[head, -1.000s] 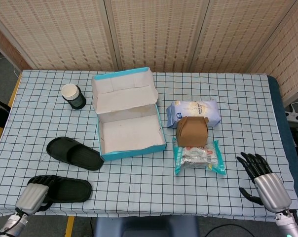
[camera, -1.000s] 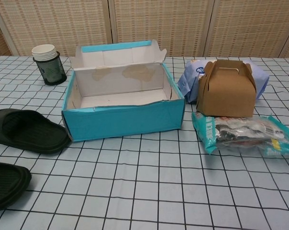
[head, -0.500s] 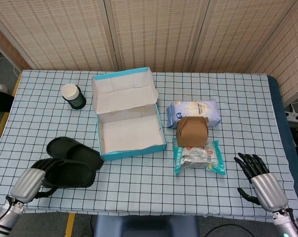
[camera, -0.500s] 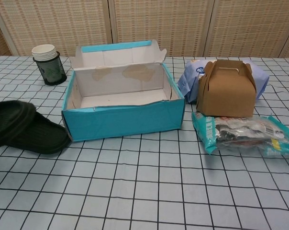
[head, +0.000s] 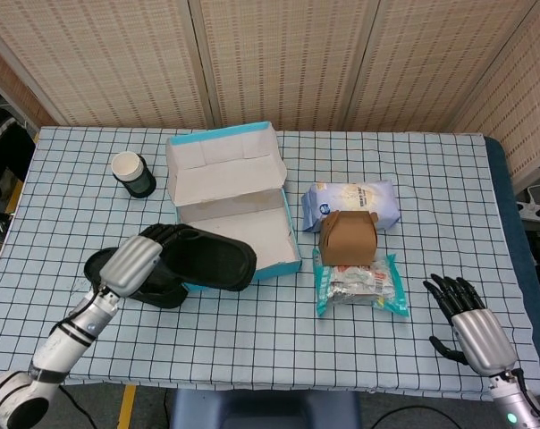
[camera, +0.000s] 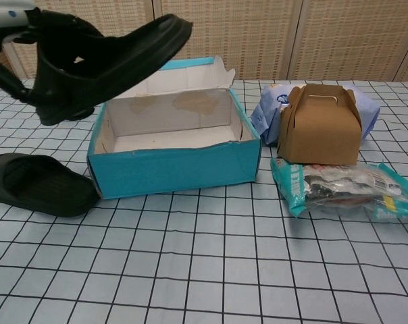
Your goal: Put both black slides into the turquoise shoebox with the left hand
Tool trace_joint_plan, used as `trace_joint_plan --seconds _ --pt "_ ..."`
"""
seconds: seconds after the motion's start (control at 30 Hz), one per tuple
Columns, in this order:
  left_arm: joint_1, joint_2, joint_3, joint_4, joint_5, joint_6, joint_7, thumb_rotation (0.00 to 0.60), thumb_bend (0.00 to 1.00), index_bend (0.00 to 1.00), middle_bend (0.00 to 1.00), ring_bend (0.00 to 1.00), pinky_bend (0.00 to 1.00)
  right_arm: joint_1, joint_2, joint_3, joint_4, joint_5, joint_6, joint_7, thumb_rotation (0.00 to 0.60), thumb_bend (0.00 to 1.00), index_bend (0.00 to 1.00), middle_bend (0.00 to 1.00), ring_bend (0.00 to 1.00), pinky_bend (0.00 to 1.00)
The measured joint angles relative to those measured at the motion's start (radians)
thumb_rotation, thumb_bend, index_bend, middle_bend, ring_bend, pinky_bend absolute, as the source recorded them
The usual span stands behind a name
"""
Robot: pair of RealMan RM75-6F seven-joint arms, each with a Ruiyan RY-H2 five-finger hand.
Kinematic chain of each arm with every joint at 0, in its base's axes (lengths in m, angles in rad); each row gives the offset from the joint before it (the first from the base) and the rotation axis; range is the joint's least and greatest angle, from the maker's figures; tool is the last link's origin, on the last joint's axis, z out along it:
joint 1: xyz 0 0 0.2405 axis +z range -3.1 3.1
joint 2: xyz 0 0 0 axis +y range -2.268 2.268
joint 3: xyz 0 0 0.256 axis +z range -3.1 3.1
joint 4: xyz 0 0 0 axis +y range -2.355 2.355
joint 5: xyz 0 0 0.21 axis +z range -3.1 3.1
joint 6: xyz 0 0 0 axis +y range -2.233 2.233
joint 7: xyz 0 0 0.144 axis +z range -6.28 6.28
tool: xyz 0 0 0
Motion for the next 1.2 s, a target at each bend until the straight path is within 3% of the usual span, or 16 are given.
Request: trace_joint_plan --seconds 0.27,0.5,0.8,1.07,1.2 --pt "-0.228 -0.148 -0.136 0.094 -0.301 -0.164 0.022 0.6 0.35 0.37 0.49 0.44 0.52 0.02 -0.003 0.021 0.009 0.06 -0.047 0.015 0.6 0.16 0.0 0.0 0.0 0.0" --pt "-0.383 -0.283 -0.159 0.326 -0.476 -0.275 0.031 0.6 0.35 0.37 0.49 0.43 0.52 0.042 -0.006 0.019 0.018 0.072 -0.095 0.023 0.6 0.16 0.0 0.0 0.0 0.0" --pt "-0.526 -0.407 -0.114 0.613 -0.693 -0.364 0.09 0.6 0.35 0.36 0.49 0.43 0.53 0.051 -0.003 0.028 0.027 0.105 -0.109 0.046 0.6 0.16 0.0 0.0 0.0 0.0" --pt "-0.597 -0.44 -0.037 0.683 -0.863 -0.38 0.188 0.6 0.35 0.37 0.5 0.47 0.57 0.056 0.001 0.03 0.031 0.113 -0.116 0.057 0.6 0.16 0.0 0.0 0.0 0.0" --pt "-0.621 -0.444 0.004 0.664 -0.92 -0.317 0.274 0.6 0.35 0.38 0.51 0.51 0.6 0.056 0.007 0.027 0.029 0.108 -0.114 0.067 0.6 0.16 0.0 0.0 0.0 0.0"
